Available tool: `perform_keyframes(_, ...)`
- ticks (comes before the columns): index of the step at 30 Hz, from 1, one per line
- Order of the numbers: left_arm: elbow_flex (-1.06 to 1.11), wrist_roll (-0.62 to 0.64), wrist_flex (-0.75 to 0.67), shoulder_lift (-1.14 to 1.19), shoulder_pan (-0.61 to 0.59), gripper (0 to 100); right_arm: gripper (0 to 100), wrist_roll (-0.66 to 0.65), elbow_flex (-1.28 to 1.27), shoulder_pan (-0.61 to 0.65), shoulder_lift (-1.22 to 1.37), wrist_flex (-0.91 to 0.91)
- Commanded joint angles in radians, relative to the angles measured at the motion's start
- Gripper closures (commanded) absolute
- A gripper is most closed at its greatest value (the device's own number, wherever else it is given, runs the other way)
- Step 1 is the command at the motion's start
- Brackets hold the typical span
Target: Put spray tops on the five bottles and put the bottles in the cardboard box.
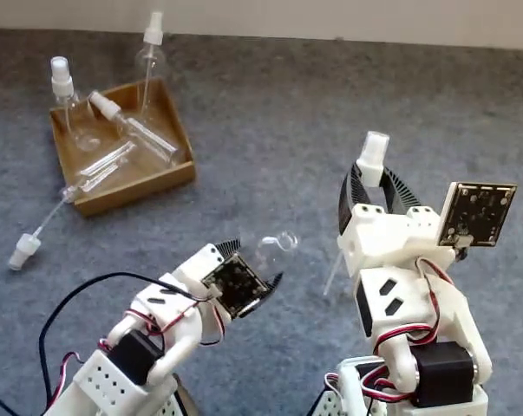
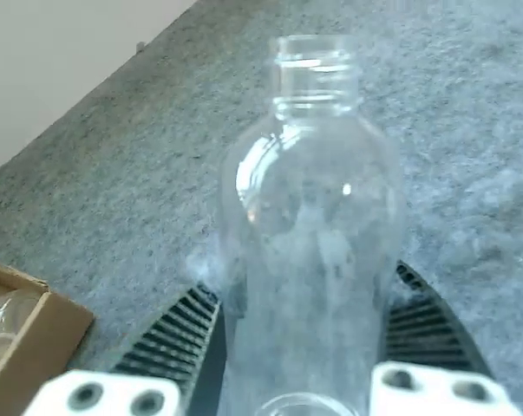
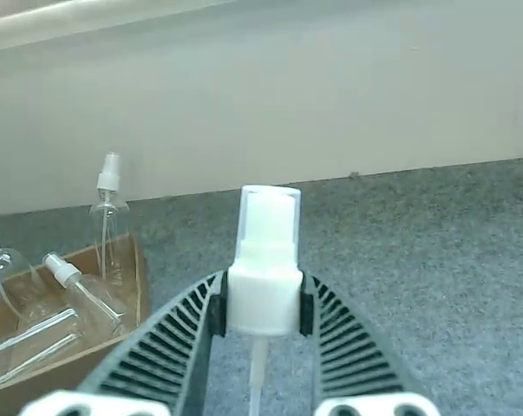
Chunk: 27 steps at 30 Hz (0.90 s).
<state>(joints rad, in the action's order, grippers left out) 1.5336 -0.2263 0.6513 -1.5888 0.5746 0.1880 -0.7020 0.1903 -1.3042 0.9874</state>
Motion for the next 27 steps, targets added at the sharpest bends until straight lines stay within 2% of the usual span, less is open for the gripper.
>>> perform_keyframes(1, 0.061, 0.107, -0.081, -0.125, 0.024, 88, 94.0, 0.008, 0.019, -0.015, -0.005, -0.047)
perform_keyframes(6, 0.133, 0.204, -0.103, -0.243, 0.058, 88, 94.0, 0.009, 0.012, -0.013, -0.005, -0.177)
perform_keyframes(13, 0.159, 0.212, -0.103, -0.242, 0.191, 88, 94.0, 0.011, 0.008, -0.012, -0.005, -0.271)
perform_keyframes(19, 0.159, 0.212, -0.103, -0.242, 0.197, 88, 94.0, 0.114, 0.013, -0.012, -0.005, -0.277)
perform_keyframes(27, 0.159, 0.212, -0.1, -0.24, 0.193, 88, 94.0, 0.117, 0.019, -0.012, -0.005, -0.275)
